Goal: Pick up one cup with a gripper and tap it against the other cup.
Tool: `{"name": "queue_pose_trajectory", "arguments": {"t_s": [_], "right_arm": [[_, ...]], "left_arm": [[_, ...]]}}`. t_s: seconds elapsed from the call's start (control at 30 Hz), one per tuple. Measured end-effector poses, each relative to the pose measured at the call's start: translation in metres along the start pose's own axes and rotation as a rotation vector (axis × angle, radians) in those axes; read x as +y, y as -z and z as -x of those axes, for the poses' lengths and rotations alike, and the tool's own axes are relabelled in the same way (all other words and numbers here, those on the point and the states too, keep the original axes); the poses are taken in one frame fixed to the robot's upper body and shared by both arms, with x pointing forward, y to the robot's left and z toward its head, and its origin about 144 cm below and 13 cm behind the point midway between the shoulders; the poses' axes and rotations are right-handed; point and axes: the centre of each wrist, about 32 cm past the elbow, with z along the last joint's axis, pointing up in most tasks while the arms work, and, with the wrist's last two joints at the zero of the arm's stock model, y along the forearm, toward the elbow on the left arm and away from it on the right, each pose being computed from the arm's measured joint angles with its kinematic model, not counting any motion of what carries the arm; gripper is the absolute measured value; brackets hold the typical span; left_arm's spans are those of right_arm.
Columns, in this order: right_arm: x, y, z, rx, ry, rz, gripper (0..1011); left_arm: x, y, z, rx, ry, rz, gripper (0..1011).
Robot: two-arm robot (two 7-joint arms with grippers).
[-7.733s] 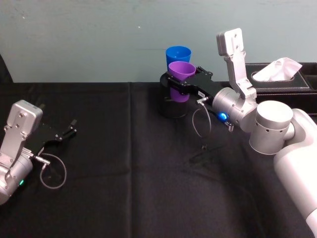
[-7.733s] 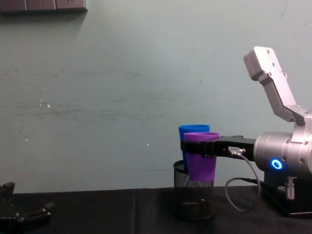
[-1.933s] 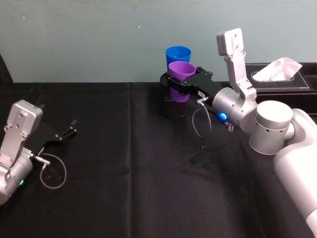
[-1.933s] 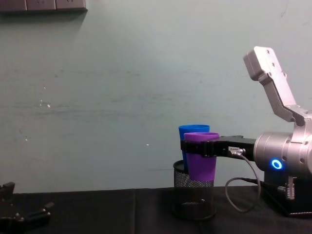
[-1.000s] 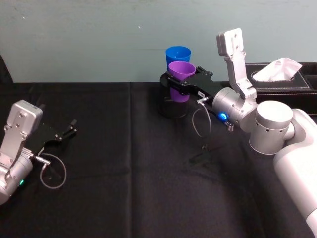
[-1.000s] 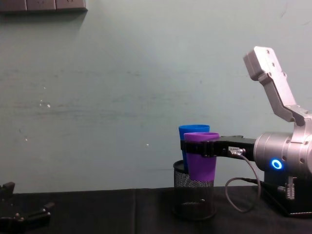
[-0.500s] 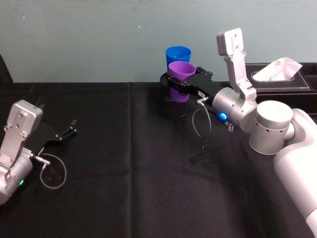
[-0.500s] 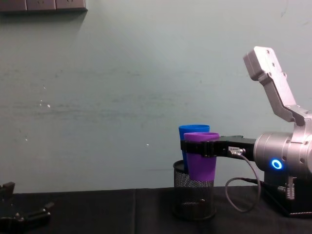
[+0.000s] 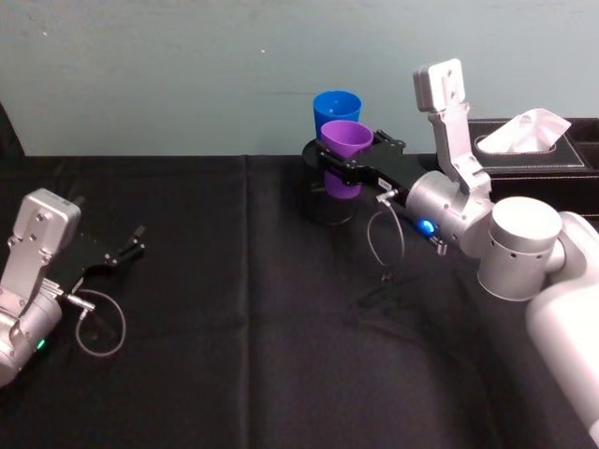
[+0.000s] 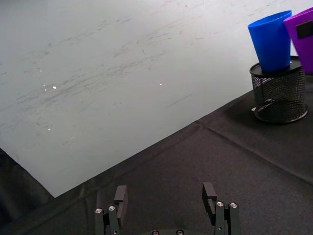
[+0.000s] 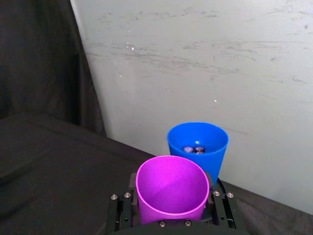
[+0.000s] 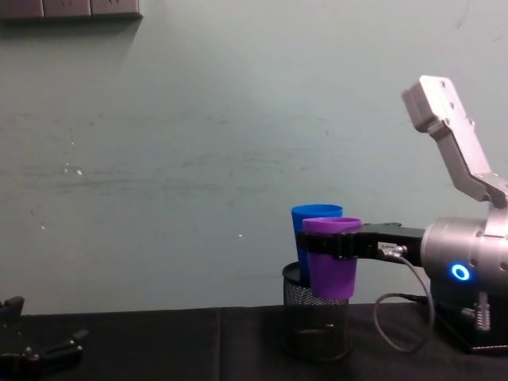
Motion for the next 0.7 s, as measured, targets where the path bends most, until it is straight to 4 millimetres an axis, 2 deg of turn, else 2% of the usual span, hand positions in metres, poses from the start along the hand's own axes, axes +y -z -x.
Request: {"name": "queue_pose_trajectory", "arguments": {"t_s": [0.7], "right_arm": [[-0.067,0.014,0.019,-0.031,-0.029,-0.009,742]], "left_arm": [[0.0,0.0,0.0,0.0,0.0,0.0,1000]]}}
